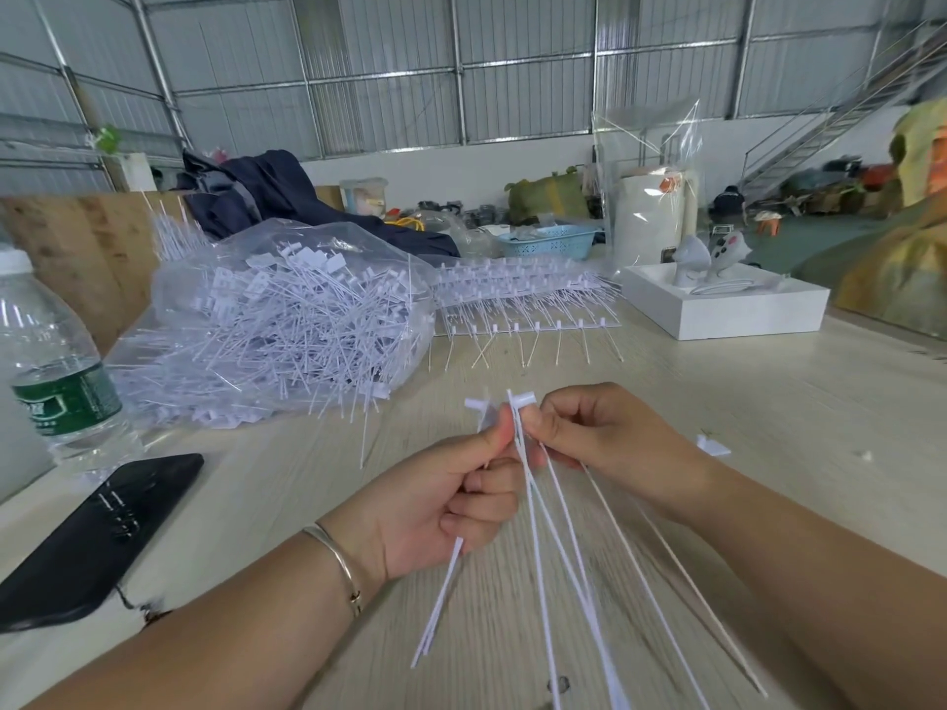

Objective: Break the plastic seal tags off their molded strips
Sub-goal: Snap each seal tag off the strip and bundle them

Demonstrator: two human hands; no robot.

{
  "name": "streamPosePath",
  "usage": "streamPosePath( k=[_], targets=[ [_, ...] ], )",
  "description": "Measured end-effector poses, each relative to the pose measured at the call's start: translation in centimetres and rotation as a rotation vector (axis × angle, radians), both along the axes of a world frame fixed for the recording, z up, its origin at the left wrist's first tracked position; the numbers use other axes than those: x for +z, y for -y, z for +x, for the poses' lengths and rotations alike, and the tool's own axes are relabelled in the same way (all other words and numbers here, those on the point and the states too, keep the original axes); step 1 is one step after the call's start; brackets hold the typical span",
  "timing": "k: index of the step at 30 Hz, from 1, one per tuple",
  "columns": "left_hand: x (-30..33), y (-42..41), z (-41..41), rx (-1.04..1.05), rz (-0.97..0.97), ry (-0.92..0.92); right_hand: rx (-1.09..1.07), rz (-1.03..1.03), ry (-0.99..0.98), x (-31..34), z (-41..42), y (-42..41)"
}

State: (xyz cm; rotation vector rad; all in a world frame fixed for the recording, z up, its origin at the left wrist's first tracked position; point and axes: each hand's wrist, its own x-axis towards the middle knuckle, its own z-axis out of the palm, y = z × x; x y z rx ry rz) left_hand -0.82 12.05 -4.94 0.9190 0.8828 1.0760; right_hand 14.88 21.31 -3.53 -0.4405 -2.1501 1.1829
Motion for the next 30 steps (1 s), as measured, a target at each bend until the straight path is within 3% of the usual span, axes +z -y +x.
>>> streamPosePath(
  k=[5, 10, 13, 23, 30],
  targets=[
    [0.1, -0.7, -0.6, 0.360, 0.048, 0.062, -0.160, -0.015, -0.065, 0.0, 0.6, -1.2],
    [0.2, -0.6, -0.8, 0.521, 0.053, -0.087, -0.172, -0.023, -0.078, -0.2, 0.9, -2.0],
    [0.0, -0.5, -0.6, 0.511, 0.057, -0.216, -0.140, -0.018, -0.076, -0.2, 0.9, -2.0],
    [0.1, -0.4, -0.8, 0.470, 0.138, -0.264, -0.120, -0.094, -0.108, 0.4, 1.1, -1.6],
    [0.2, -0.2, -0.8, 0.299, 0.105, -0.387, -0.010, -0.148, 0.023, 0.7, 1.9, -2.2]
  ],
)
